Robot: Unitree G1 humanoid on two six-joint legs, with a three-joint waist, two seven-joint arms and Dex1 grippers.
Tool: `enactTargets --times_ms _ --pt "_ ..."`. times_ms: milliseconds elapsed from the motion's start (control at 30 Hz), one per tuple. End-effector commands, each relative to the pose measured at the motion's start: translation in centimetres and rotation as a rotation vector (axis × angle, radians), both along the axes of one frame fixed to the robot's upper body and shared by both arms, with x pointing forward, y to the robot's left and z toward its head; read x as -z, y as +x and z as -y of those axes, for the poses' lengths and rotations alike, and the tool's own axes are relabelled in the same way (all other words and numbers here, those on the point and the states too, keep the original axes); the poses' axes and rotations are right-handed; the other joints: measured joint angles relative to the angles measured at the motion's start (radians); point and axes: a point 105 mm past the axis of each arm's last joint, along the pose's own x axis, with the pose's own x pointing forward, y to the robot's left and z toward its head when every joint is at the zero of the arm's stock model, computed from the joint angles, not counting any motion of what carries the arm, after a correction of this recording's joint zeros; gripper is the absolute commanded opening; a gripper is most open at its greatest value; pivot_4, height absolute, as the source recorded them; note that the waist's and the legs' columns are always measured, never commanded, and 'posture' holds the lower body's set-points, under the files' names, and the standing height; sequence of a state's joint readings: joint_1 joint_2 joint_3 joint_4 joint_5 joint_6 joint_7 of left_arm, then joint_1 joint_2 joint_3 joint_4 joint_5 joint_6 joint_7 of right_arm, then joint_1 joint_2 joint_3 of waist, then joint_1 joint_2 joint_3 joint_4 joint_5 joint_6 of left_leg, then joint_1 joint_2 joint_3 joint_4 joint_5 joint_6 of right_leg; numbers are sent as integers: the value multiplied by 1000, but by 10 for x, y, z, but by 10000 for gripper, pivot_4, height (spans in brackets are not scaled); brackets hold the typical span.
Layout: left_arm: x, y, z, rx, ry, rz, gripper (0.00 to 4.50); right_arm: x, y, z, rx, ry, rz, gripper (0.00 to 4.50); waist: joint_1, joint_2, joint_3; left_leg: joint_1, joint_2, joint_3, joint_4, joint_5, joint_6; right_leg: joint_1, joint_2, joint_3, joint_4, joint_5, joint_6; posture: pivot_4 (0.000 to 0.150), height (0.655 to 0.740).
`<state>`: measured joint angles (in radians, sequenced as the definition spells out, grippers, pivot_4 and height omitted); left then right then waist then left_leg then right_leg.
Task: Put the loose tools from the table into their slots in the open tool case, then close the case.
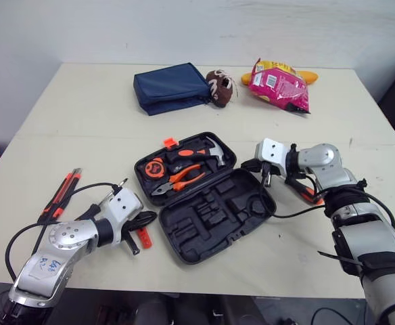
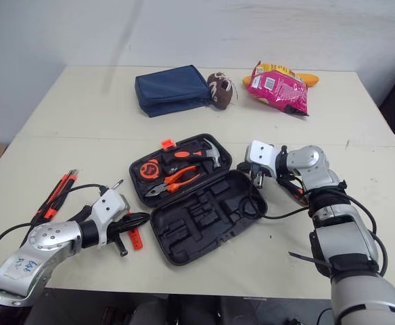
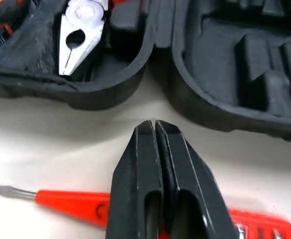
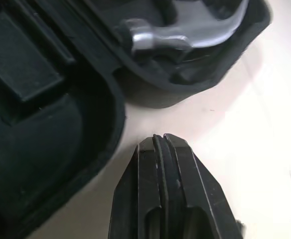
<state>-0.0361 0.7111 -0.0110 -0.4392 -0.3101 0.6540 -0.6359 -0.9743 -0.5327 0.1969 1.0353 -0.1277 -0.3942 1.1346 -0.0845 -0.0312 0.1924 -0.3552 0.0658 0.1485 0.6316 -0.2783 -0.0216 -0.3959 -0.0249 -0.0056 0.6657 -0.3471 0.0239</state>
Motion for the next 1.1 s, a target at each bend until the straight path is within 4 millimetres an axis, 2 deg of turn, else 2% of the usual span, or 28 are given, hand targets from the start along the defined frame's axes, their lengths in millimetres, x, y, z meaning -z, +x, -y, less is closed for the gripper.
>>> enactTargets --times_ms 33,400,533,633,733,867,1100 --pt "-7 9 11 24 -20 36 505 -7 0 -6 -32 17 26 0 1 0 0 0 0 0 0 0 0 0 0 0 0 0 0 1500 7400" --pt "-22 15 28 115 -44 87 505 -3 -18 5 -113 -5 -28 0 5 0 0 -1 0 0 1 0 0 0 0 0 0 0 0 1500 7400" --pt "-22 14 31 156 -36 86 505 -3 -39 6 -216 27 -86 0 13 0 0 -1 0 -1 0 0 0 0 0 -1 -1 0 1 1500 7400" --pt "-21 13 34 195 -19 87 505 -1 -48 10 -221 40 -117 0 21 0 0 -1 0 -1 0 0 0 0 0 -1 -2 0 1 1500 7400" --pt "-20 13 38 239 -5 91 505 3 -66 14 -233 52 -166 0 28 0 0 -2 0 -1 0 0 0 0 0 -1 -2 0 1 1500 7400" --pt "-19 15 41 259 -3 104 505 6 -83 18 -216 57 -191 0 31 0 0 -2 0 -1 0 -1 0 0 0 -1 -2 0 1 1500 7400" --pt "-17 28 40 232 20 124 505 10 -100 22 -161 82 -208 0 30 0 0 -2 0 -1 0 0 1 0 0 -1 -2 0 2 1500 7400"
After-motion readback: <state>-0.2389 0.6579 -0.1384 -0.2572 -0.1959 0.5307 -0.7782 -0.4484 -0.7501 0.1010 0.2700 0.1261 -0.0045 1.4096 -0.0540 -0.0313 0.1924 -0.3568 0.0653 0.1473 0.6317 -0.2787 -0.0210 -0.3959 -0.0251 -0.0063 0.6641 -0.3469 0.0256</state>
